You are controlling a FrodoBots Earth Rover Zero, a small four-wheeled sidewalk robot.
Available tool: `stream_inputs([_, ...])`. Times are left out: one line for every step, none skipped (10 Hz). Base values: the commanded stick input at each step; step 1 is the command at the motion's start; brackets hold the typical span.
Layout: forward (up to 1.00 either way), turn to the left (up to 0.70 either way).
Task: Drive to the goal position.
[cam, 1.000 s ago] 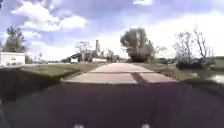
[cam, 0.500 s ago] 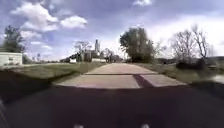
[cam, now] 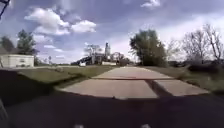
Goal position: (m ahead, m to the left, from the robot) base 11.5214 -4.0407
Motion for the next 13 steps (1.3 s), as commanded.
stream_inputs([1.00, 0.00])
stream_inputs([1.00, 0.00])
stream_inputs([1.00, 0.00])
stream_inputs([1.00, 0.00])
stream_inputs([1.00, 0.00])
stream_inputs([1.00, 0.00])
stream_inputs([1.00, 0.00])
stream_inputs([1.00, 0.00])
stream_inputs([1.00, 0.00])
stream_inputs([1.00, 0.00])
stream_inputs([1.00, 0.00])
stream_inputs([1.00, 0.00])
stream_inputs([1.00, 0.00])
